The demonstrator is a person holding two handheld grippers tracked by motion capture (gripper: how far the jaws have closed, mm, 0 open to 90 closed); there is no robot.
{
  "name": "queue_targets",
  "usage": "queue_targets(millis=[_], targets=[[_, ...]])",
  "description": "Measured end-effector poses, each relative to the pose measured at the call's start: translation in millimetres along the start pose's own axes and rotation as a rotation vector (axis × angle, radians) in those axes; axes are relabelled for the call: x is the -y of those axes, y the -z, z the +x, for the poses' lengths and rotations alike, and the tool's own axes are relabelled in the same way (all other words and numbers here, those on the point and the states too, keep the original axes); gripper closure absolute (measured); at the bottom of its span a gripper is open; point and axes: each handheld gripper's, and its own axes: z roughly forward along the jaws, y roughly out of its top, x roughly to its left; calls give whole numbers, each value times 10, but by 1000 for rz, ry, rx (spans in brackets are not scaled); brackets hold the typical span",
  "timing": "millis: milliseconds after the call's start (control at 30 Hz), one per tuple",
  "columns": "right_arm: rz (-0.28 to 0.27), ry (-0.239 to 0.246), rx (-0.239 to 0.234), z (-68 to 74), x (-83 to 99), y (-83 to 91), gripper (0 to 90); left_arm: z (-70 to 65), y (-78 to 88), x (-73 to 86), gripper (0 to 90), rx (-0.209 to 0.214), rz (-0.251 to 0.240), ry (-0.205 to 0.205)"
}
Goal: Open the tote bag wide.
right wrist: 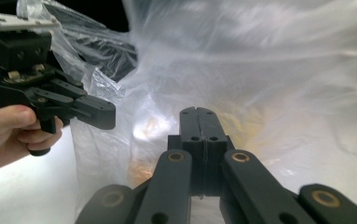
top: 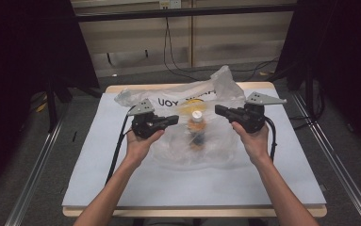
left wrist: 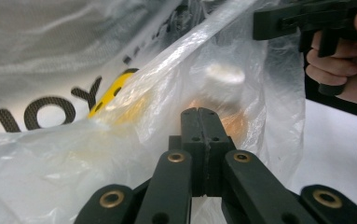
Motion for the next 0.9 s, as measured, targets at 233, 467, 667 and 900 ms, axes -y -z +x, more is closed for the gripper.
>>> queue_targets(millis=[233, 467, 667, 900], targets=[[51, -24, -4, -74, 229, -47, 900, 20, -84, 153, 900, 19, 50, -2], [86, -52, 21, -188, 396, -56, 900, 63, -190, 309, 900, 19, 93, 10], [141, -72, 45, -303, 560, -74, 900, 122, -261, 458, 900, 19, 151, 22], [205, -58, 60, -382, 706, -75, 900, 173, -321, 609, 900, 18, 206, 36]])
